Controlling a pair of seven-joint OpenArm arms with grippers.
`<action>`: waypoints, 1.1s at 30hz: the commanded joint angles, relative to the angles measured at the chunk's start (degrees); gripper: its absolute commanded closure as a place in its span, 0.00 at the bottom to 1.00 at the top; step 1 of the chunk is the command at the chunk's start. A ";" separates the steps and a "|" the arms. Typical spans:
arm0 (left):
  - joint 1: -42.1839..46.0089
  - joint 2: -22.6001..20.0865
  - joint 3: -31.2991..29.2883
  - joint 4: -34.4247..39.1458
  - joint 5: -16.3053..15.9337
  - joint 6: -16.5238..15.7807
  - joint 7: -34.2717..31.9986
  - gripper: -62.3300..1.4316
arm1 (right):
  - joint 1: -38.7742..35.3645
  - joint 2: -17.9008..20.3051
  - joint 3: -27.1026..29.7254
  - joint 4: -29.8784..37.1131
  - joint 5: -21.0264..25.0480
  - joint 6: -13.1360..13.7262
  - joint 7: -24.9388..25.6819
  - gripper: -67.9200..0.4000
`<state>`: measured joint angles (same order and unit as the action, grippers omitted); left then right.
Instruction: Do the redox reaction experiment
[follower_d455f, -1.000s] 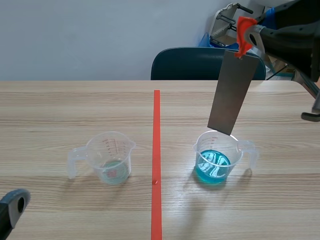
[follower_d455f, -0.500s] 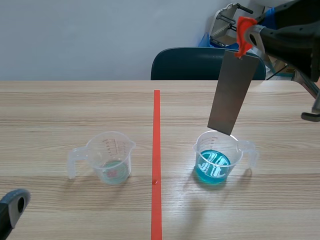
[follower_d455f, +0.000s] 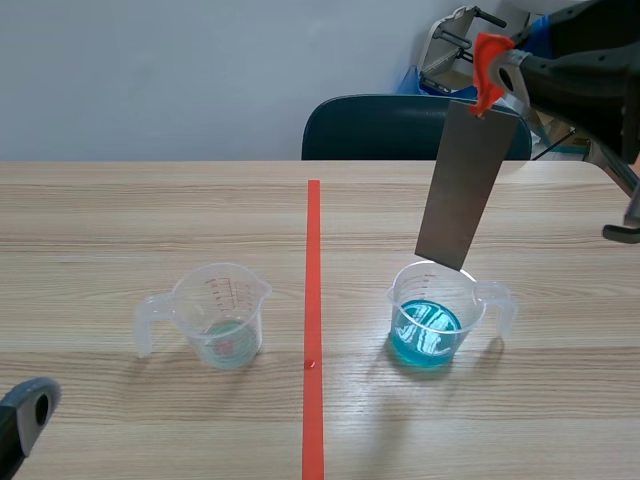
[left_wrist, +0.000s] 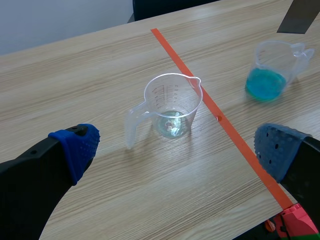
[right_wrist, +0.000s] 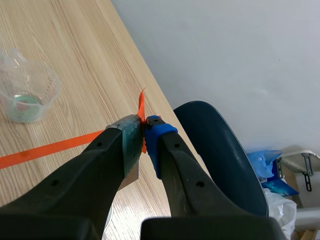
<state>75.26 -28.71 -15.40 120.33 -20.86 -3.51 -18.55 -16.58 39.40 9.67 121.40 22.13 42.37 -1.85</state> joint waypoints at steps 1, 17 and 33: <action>0.09 0.42 0.15 0.76 -0.37 -0.22 -0.94 0.00 | 0.17 0.39 0.46 0.70 0.61 0.35 0.46 0.98; 0.09 0.39 0.15 0.76 -0.37 -0.22 -0.96 0.00 | 4.02 0.39 -3.10 0.68 0.61 0.35 -1.16 0.98; 0.07 0.39 0.15 0.76 -0.37 -0.22 -0.98 0.00 | 18.47 -5.03 -19.82 0.63 0.63 0.35 -8.33 0.98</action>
<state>75.24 -28.73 -15.40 120.33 -20.88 -3.51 -18.55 0.75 34.50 -10.13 121.40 22.15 42.37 -10.68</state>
